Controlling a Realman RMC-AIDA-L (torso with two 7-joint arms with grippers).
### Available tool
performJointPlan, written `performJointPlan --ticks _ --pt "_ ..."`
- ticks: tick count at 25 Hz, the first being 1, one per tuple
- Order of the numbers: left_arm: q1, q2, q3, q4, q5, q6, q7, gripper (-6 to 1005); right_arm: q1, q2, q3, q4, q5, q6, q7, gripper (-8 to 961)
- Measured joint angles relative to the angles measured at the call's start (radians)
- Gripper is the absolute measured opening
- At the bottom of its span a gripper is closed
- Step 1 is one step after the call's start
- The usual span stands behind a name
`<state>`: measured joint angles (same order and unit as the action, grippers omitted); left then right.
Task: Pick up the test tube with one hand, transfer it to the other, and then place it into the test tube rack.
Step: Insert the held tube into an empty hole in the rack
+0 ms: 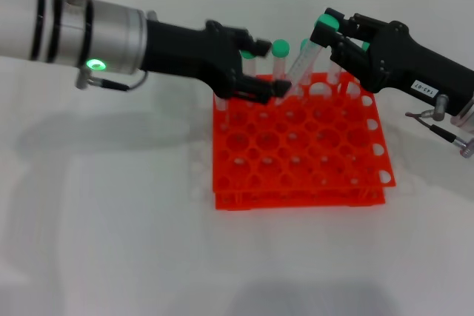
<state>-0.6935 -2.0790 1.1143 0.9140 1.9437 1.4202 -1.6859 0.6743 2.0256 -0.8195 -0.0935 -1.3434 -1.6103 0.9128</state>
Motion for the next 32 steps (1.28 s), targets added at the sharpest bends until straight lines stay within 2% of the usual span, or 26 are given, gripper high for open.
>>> performJointPlan --ticks 2,3,5,8,12,18,22,26,32 --pt "0.016 0.000 0.000 0.032 -0.001 0.000 -0.010 625 -0.005 -0.001 0.000 -0.001 0.004 0.002 -0.001 280" --pt "0.087 -0.001 0.000 0.155 -0.003 0.001 -0.052 664 -0.007 -0.002 0.000 -0.002 0.006 0.002 -0.003 281" --pt "0.114 -0.002 0.000 0.196 -0.008 0.001 -0.063 743 -0.009 -0.004 0.000 -0.002 0.007 0.003 -0.006 283" --pt "0.215 -0.004 0.001 0.295 -0.065 0.002 -0.057 861 -0.011 -0.006 -0.003 -0.011 0.008 0.007 -0.008 286" --pt "0.348 -0.005 -0.003 0.329 -0.183 -0.001 0.029 888 -0.012 -0.005 -0.009 -0.036 0.005 0.024 -0.006 289" --pt "0.532 -0.004 -0.017 0.283 -0.328 -0.010 0.166 895 0.002 -0.006 -0.009 -0.048 0.002 0.052 -0.002 295" --pt "0.617 -0.004 -0.061 0.215 -0.362 -0.004 0.236 895 0.016 -0.006 -0.017 -0.055 0.002 0.076 -0.012 299" --pt "0.647 -0.002 -0.102 0.127 -0.357 -0.002 0.288 895 0.030 -0.003 -0.034 -0.066 0.000 0.093 -0.028 303" --pt "0.645 0.002 -0.121 0.032 -0.338 -0.002 0.370 895 0.073 0.001 -0.078 -0.072 0.001 0.139 -0.054 308"
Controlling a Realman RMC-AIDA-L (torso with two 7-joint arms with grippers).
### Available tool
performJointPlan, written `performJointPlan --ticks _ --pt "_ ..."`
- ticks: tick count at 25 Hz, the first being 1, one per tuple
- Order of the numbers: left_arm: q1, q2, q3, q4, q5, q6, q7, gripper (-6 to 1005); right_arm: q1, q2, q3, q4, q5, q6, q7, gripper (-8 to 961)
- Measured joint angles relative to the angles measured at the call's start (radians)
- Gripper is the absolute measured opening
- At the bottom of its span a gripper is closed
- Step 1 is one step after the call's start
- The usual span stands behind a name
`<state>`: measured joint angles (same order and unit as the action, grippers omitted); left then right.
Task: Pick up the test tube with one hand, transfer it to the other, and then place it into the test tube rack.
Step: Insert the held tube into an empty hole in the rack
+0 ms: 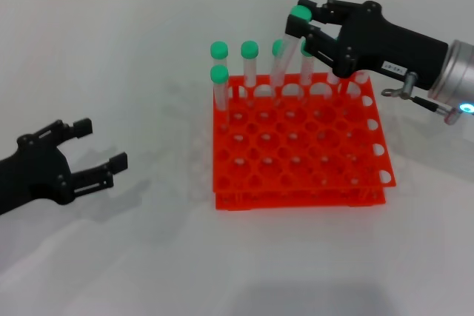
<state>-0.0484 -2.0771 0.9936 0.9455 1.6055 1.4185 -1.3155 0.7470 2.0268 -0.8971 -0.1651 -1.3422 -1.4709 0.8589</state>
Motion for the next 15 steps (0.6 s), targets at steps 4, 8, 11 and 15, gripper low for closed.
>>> performJointPlan --ticks 4,8,11,15 --pt "-0.007 0.000 0.000 -0.007 0.046 -0.004 -0.010 895 0.024 0.001 -0.021 0.008 0.006 0.008 -0.012 312" --pt "-0.015 -0.001 0.000 -0.008 0.061 -0.008 -0.021 895 0.038 0.001 -0.026 0.021 0.006 0.008 -0.012 316" --pt "-0.023 -0.003 -0.002 -0.013 0.061 -0.010 -0.021 895 0.043 0.001 -0.038 0.032 0.007 0.009 -0.013 319" --pt "-0.054 -0.002 -0.015 -0.045 0.063 -0.011 -0.021 894 0.054 0.001 -0.046 0.052 0.009 0.012 -0.015 323"
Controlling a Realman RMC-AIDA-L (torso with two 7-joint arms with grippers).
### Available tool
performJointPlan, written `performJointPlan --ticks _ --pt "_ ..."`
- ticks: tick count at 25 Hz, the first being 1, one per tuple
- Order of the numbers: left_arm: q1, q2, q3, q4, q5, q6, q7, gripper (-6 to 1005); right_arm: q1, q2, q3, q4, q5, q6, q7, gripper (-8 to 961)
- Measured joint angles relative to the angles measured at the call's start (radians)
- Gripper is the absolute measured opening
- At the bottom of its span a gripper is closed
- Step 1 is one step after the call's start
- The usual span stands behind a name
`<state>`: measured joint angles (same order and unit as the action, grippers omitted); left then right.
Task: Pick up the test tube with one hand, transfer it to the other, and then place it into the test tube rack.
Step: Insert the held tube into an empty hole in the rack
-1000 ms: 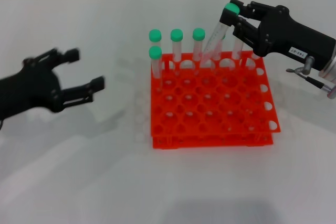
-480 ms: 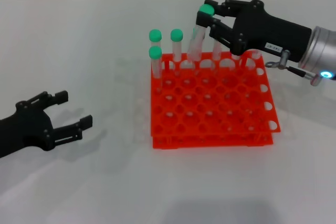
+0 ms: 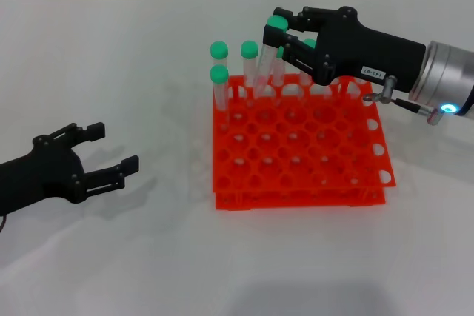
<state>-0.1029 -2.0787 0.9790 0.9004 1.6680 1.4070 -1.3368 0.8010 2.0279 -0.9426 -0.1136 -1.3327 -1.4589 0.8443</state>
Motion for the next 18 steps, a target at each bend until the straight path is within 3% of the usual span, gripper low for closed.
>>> performJointPlan --ticks 18 --pt "-0.028 -0.003 0.002 -0.026 0.025 0.008 0.009 894 0.051 0.000 0.001 0.122 0.050 0.039 -0.075 340"
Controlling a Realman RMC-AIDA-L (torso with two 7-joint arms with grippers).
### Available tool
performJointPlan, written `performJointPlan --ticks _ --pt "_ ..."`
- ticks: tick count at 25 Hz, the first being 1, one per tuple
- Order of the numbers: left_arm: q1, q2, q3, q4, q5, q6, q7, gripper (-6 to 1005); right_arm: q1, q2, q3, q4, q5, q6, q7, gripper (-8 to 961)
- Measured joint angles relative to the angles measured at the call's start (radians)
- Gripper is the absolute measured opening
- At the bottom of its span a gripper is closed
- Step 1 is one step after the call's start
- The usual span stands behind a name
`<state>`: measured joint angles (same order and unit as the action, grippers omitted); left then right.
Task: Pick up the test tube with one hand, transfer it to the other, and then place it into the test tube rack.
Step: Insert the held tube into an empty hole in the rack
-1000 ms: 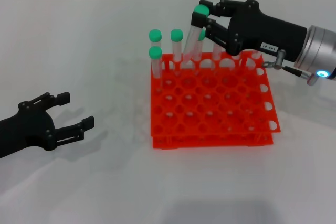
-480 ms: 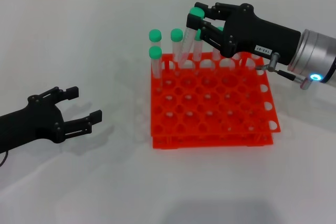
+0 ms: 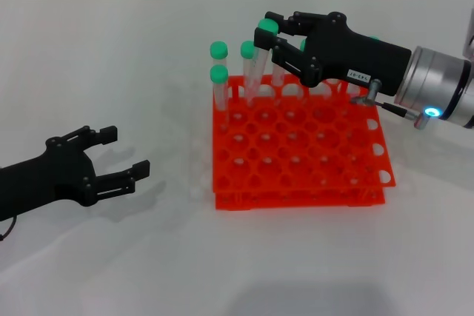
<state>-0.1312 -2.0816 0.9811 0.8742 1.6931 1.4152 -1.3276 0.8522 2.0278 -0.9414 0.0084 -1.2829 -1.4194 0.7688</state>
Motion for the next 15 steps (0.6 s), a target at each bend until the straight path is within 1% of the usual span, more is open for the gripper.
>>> performJointPlan --ticks 6,15 --pt "-0.002 0.000 0.021 0.000 0.001 0.002 0.003 894 0.006 0.000 -0.005 0.003 -0.005 0.025 -0.001 346" --pt "-0.016 0.000 0.025 0.000 0.002 -0.002 0.011 895 0.024 0.000 -0.026 0.008 -0.007 0.056 0.008 354"
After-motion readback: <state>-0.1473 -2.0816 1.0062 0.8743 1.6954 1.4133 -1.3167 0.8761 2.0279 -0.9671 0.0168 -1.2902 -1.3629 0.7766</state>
